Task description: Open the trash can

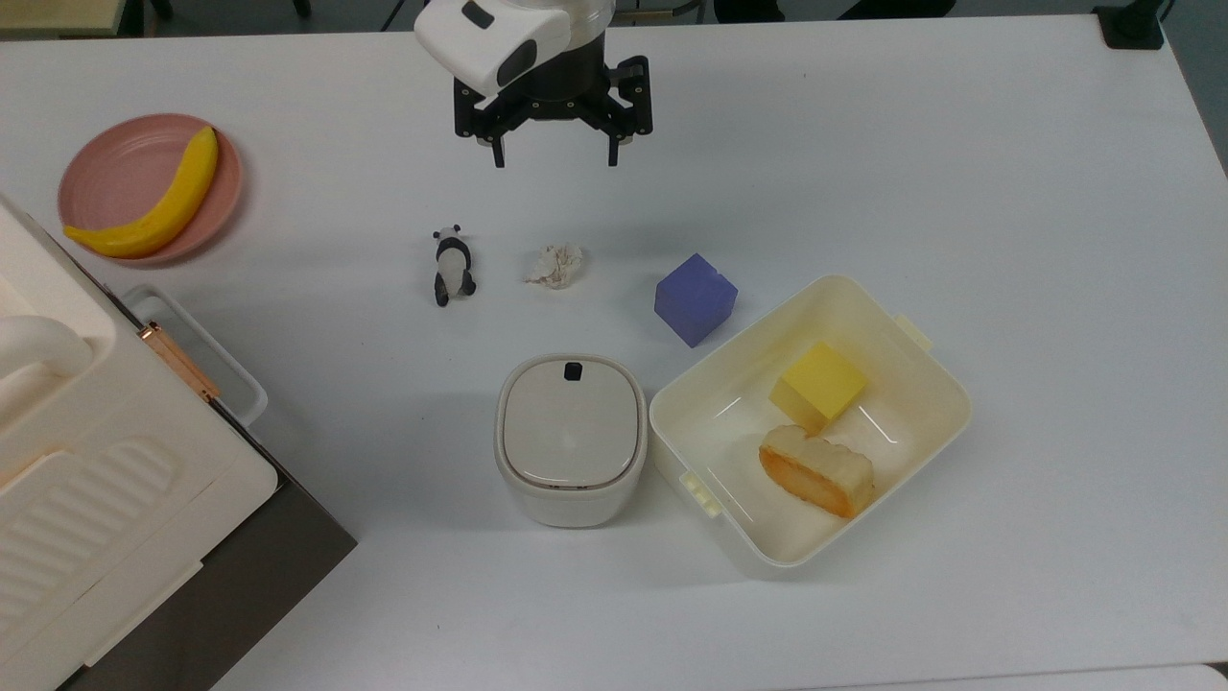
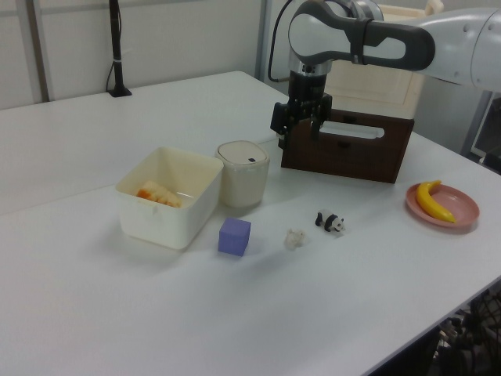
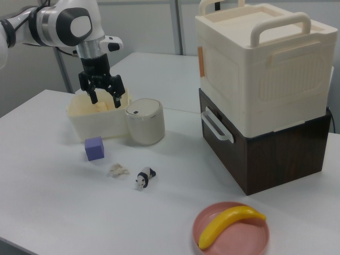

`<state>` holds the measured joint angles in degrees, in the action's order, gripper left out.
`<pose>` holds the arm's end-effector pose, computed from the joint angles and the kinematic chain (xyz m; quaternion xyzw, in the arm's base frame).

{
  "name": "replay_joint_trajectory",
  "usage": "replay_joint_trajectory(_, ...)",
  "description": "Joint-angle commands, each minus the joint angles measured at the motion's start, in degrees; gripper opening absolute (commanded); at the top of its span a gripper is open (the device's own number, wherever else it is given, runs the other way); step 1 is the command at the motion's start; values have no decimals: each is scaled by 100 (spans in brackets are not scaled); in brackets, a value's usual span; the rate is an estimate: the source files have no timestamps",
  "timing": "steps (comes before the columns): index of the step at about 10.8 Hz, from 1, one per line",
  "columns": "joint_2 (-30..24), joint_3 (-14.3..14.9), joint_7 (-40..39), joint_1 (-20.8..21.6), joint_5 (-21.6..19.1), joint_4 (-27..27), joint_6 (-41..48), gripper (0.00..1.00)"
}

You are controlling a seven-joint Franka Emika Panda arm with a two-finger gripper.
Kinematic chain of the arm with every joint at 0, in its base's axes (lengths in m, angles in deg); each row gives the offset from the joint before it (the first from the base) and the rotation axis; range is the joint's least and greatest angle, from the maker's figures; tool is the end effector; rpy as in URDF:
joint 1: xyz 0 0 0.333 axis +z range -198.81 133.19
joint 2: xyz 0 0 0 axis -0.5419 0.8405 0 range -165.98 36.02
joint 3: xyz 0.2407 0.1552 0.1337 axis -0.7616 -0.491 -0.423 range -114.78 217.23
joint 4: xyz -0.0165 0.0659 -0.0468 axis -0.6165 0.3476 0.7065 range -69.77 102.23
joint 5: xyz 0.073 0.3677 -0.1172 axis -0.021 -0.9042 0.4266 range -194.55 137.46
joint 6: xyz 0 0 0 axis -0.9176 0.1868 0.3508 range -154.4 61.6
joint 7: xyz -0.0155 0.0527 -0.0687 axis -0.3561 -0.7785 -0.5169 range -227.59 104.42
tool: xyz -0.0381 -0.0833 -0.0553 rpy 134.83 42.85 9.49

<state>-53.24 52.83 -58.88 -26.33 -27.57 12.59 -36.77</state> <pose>0.6212 0.0530 0.5453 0.9997 0.0204 -0.0055 0.0117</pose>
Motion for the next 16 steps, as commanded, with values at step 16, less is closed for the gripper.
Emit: replay_joint_trajectory(16,-40,16,-16,55,-18,118,-45,100)
